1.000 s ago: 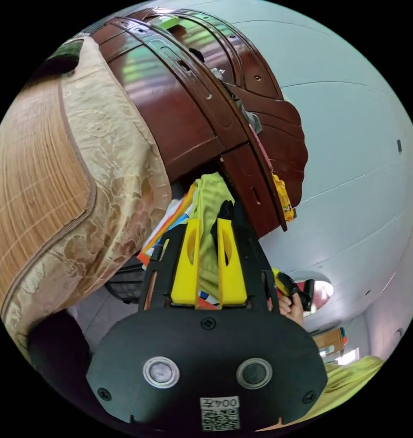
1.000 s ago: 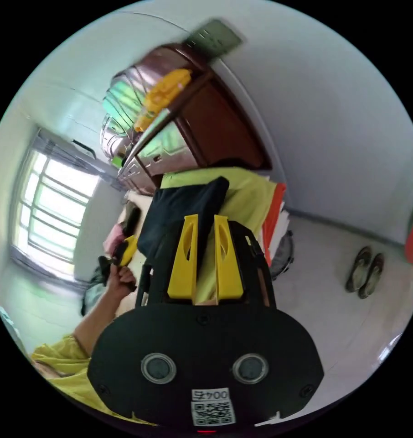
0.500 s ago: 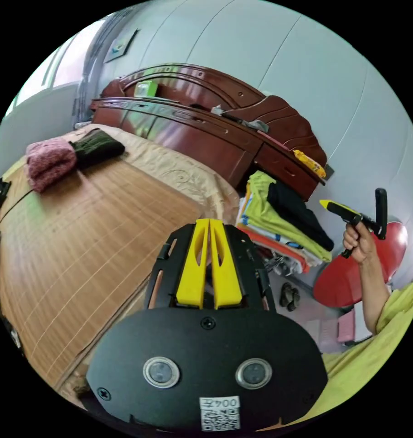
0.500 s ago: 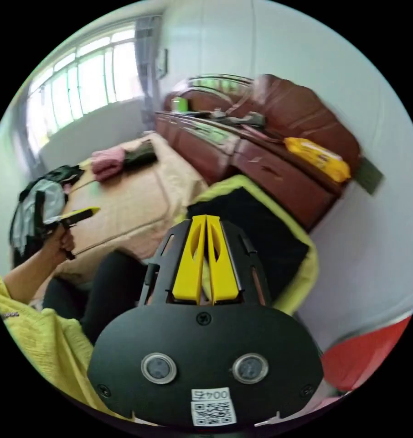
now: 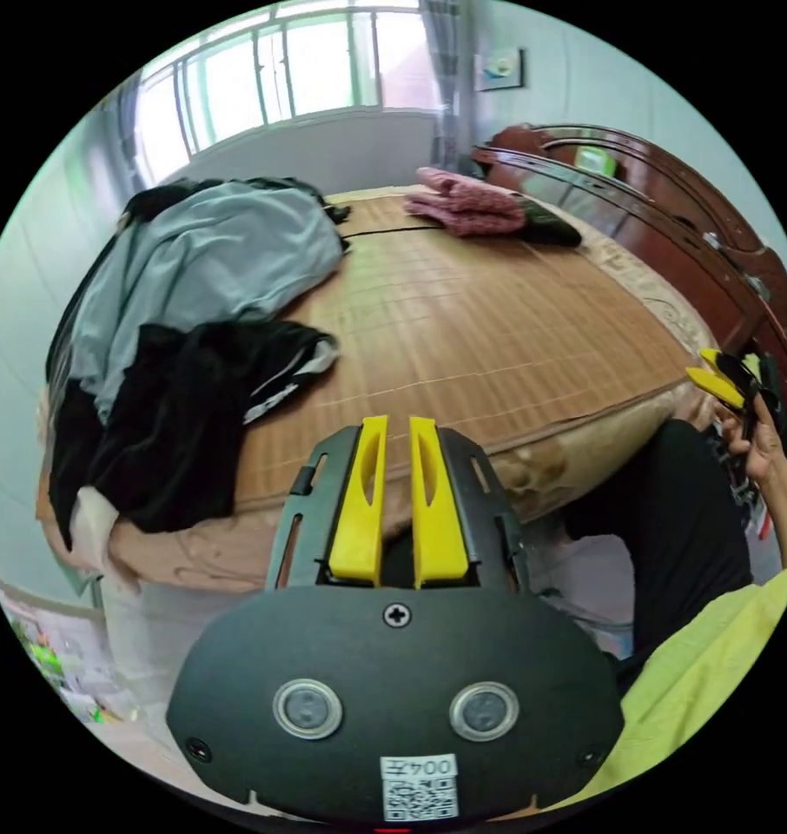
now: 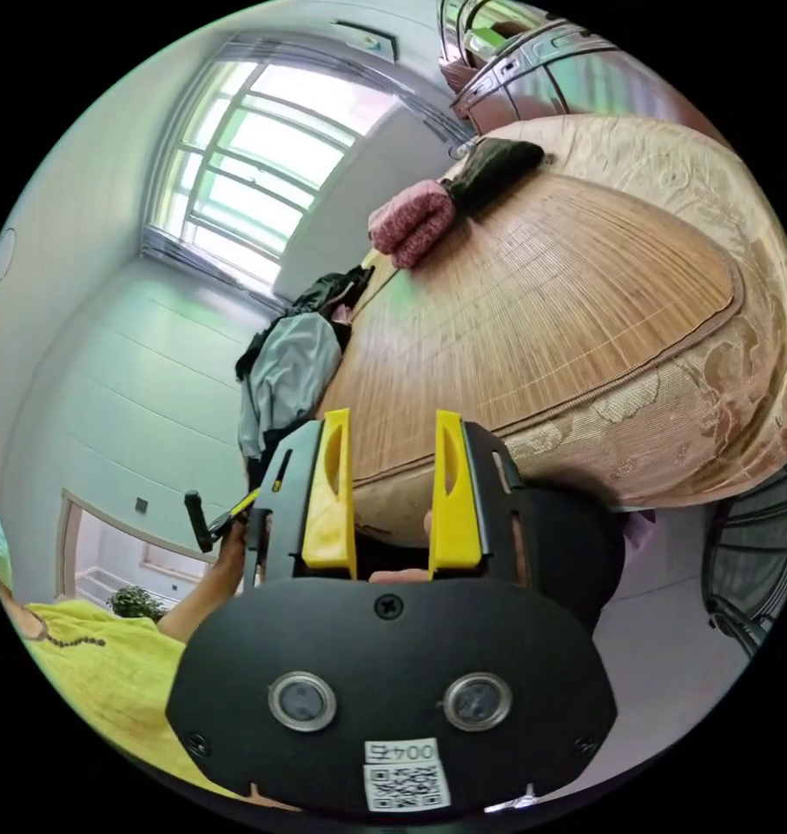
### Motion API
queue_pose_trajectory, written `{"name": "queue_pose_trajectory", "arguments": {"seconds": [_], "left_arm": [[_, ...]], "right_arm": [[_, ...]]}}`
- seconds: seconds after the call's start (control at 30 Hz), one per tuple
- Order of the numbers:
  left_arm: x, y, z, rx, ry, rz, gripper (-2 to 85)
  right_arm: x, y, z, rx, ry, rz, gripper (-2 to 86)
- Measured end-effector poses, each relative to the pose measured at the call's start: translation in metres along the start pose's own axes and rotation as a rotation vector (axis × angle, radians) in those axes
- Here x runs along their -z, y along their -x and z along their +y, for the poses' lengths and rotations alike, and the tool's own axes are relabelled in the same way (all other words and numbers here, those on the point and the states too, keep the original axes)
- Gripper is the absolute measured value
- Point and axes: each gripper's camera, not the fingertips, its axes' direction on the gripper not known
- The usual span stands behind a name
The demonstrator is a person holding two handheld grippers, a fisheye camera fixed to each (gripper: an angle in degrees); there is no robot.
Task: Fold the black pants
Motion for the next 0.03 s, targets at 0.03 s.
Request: {"name": "queue_pose_trajectory", "arguments": {"seconds": [0.03], "left_arm": [[0.0012,0.0289,0.0068,0.052,0.015,-0.051,6.8]], "right_arm": [[-0.0163,0.0022,-0.0050,0.018,0.009,0.059,14.6]]}}
